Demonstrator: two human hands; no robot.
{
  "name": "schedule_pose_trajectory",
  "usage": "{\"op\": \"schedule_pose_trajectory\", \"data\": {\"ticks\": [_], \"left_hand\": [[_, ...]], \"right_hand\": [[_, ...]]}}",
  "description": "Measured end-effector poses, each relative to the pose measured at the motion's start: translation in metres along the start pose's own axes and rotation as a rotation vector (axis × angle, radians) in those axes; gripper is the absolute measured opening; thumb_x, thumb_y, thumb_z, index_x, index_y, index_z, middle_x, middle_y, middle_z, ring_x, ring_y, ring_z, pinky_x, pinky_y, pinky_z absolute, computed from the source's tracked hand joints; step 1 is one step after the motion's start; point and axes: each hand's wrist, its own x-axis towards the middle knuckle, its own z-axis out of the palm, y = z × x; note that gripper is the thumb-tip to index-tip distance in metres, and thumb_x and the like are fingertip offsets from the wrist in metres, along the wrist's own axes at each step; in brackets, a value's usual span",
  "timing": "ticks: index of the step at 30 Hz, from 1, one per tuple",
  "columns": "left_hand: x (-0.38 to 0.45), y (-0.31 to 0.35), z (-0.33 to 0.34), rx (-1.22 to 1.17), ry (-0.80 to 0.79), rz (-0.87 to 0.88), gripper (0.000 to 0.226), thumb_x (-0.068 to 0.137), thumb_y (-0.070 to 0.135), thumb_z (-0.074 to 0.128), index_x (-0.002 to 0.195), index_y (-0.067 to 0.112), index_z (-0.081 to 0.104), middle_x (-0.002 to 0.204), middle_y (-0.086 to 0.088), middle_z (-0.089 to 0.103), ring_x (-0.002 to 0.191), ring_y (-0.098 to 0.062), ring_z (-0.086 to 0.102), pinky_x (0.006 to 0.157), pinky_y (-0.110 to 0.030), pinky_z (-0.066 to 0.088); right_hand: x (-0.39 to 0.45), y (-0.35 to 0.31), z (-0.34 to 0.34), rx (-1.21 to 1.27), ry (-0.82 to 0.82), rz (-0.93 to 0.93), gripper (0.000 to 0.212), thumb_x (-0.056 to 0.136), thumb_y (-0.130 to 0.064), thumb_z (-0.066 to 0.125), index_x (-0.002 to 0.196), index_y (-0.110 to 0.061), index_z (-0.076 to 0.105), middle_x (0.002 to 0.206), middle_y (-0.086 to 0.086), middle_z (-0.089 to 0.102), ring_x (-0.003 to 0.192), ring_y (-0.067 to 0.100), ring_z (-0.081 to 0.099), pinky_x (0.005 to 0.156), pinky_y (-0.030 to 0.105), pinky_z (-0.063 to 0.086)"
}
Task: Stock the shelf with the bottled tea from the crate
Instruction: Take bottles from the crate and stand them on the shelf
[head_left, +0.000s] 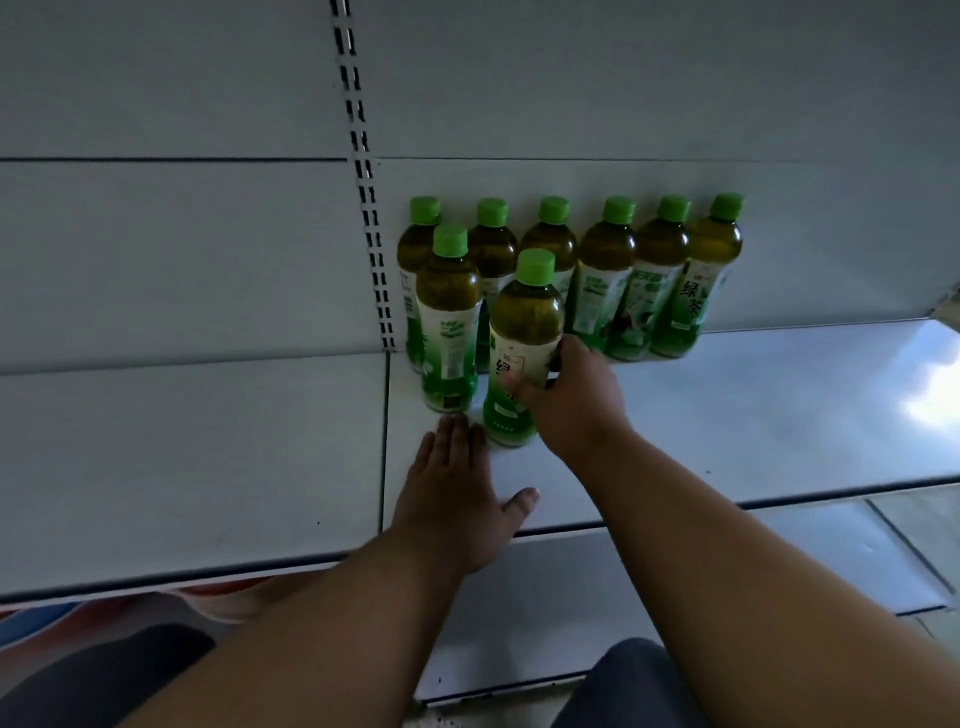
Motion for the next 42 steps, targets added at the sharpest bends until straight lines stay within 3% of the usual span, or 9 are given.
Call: {"op": "schedule_pose_trajectory", "data": {"ticks": [10, 14, 16, 19, 21, 26, 30, 38, 42], "left_hand": [[0.001, 0.002, -0.001, 0.019, -0.023, -0.013, 0.103, 0.088, 0.076, 0.029, 0.156, 0.007, -0.004, 0.165, -0.015, -0.008, 0.151, -0.025, -0.01, 0.118, -0.036, -0.008], [0.005, 0.002, -0.007, 0.017, -0.119, -0.008, 0.103, 0.089, 0.075, 0.032, 0.156, 0.007, -0.007, 0.165, -0.014, -0.011, 0.151, -0.025, -0.012, 0.121, -0.038, -0.005], [0.008, -0.002, -0.02, -0.003, -0.175, 0.009, 0.102, 0.088, 0.075, 0.035, 0.156, 0.007, 0.0, 0.165, -0.015, -0.003, 0.151, -0.028, -0.001, 0.122, -0.041, 0.006], [0.003, -0.004, -0.045, -0.013, -0.133, 0.045, 0.094, 0.087, 0.075, 0.04, 0.154, 0.012, 0.021, 0.158, -0.014, 0.028, 0.142, -0.032, 0.028, 0.112, -0.041, 0.03], [-0.007, 0.001, -0.059, -0.011, -0.115, 0.087, 0.089, 0.086, 0.075, 0.043, 0.152, 0.017, 0.027, 0.157, -0.009, 0.032, 0.14, -0.029, 0.03, 0.11, -0.042, 0.033], [-0.053, 0.058, -0.085, -0.042, -0.06, 0.308, 0.078, 0.081, 0.073, 0.056, 0.142, 0.027, 0.042, 0.143, -0.002, 0.047, 0.128, -0.025, 0.043, 0.1, -0.041, 0.042], [-0.116, 0.115, -0.078, -0.054, -0.113, 0.519, 0.079, 0.079, 0.074, 0.056, 0.143, 0.029, 0.041, 0.142, -0.003, 0.046, 0.129, -0.026, 0.043, 0.103, -0.041, 0.041], [-0.226, 0.197, 0.007, 0.055, -0.273, 0.887, 0.073, 0.079, 0.076, 0.051, 0.132, 0.026, 0.044, 0.127, -0.004, 0.051, 0.119, -0.027, 0.047, 0.096, -0.042, 0.042], [-0.245, 0.229, 0.067, 0.119, -0.365, 0.98, 0.066, 0.081, 0.073, 0.051, 0.127, 0.026, 0.046, 0.124, -0.003, 0.051, 0.116, -0.026, 0.047, 0.095, -0.042, 0.043]], "right_hand": [[0.04, -0.014, 0.02, -0.088, 0.049, -0.006, 0.056, 0.086, -0.034, 0.073, 0.132, -0.01, 0.051, 0.134, 0.01, 0.05, 0.117, 0.029, 0.055, 0.095, 0.041, 0.047], [0.034, -0.011, 0.017, -0.066, 0.057, 0.004, 0.067, 0.081, -0.038, 0.077, 0.136, -0.013, 0.047, 0.133, 0.008, 0.053, 0.118, 0.027, 0.056, 0.097, 0.042, 0.049], [0.018, -0.009, 0.01, -0.061, 0.088, -0.018, 0.072, 0.078, -0.04, 0.079, 0.136, -0.017, 0.043, 0.133, 0.008, 0.053, 0.118, 0.027, 0.056, 0.094, 0.04, 0.048], [-0.018, -0.003, -0.009, -0.155, 0.069, -0.054, 0.071, 0.079, -0.041, 0.078, 0.137, -0.019, 0.044, 0.134, 0.007, 0.054, 0.117, 0.025, 0.057, 0.095, 0.037, 0.049], [-0.044, 0.001, -0.028, -0.251, -0.004, -0.026, 0.071, 0.081, -0.043, 0.074, 0.141, -0.019, 0.044, 0.135, 0.008, 0.053, 0.117, 0.026, 0.058, 0.096, 0.039, 0.05], [-0.14, 0.009, -0.1, -0.505, -0.068, 0.162, 0.075, 0.079, -0.043, 0.07, 0.144, -0.022, 0.038, 0.133, 0.01, 0.048, 0.112, 0.031, 0.056, 0.081, 0.034, 0.045], [-0.241, 0.025, -0.151, -0.598, -0.027, 0.391, 0.068, 0.079, -0.042, 0.068, 0.136, -0.018, 0.039, 0.13, 0.013, 0.046, 0.112, 0.034, 0.053, 0.08, 0.035, 0.044], [-0.384, 0.097, -0.187, -0.547, 0.109, 0.757, 0.066, 0.077, -0.049, 0.069, 0.13, -0.017, 0.046, 0.128, 0.016, 0.05, 0.111, 0.035, 0.056, 0.09, 0.038, 0.049], [-0.435, 0.165, -0.17, -0.49, 0.092, 0.962, 0.07, 0.078, -0.059, 0.067, 0.13, -0.019, 0.045, 0.13, 0.014, 0.048, 0.111, 0.035, 0.056, 0.084, 0.039, 0.049]]}}
